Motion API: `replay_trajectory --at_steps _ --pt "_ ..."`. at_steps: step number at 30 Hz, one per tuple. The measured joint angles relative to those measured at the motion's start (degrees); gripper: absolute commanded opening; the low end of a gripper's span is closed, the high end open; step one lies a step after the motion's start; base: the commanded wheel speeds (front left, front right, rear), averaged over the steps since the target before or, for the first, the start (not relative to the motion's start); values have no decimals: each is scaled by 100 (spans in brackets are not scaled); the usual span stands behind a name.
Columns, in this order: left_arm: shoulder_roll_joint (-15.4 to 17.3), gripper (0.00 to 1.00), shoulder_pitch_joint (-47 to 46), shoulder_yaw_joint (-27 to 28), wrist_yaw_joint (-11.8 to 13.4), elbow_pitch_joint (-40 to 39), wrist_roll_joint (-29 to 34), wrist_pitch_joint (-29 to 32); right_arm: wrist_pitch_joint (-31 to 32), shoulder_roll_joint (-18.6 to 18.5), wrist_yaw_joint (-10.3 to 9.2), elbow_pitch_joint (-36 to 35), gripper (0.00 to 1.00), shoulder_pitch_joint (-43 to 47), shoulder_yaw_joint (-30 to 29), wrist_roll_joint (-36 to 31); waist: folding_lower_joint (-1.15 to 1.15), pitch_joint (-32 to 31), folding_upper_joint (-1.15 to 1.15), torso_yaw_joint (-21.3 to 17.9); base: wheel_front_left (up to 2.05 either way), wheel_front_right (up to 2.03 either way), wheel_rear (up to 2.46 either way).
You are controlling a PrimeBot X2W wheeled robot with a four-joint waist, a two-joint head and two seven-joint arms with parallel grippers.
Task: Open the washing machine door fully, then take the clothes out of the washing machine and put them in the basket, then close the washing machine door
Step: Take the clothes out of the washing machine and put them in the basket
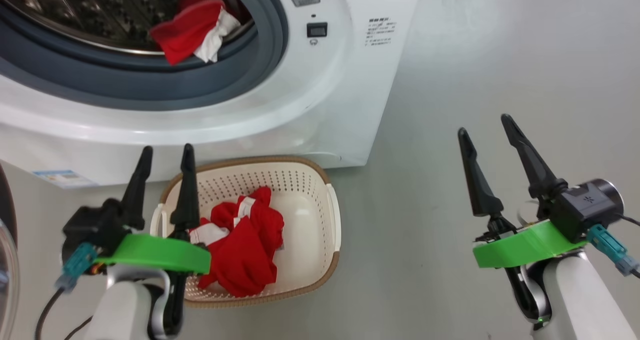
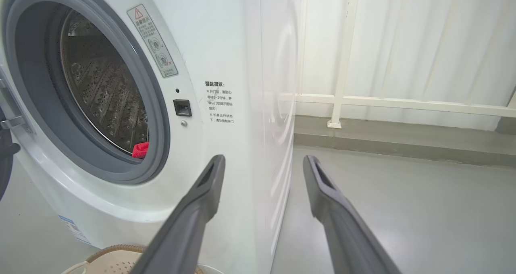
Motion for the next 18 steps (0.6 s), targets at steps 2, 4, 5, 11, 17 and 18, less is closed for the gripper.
replay_trajectory --at_steps 2,4,5,11,17,18 --pt "2 100 162 78 0 -233 52 0 0 5 -1 -1 100 77 -109 2 0 -91 0 -14 0 0 0" --pt "8 100 320 136 0 -439 123 -1 0 7 -1 -13 100 147 -187 2 0 -176 0 -36 0 0 0" --pt "11 100 403 155 -1 -531 177 -16 0 10 -1 -11 100 185 -232 5 0 -218 0 -48 0 0 0" --pt "48 100 827 322 -102 -713 171 -20 0 16 0 -22 100 428 -399 8 0 -471 0 -124 0 0 0" --pt "88 100 1046 420 -98 -881 261 -23 0 23 0 -78 100 644 -550 0 0 -696 0 -171 0 0 0" --pt "90 100 1097 433 -98 -891 272 -23 0 26 0 -82 100 692 -584 1 0 -737 0 -175 0 0 0"
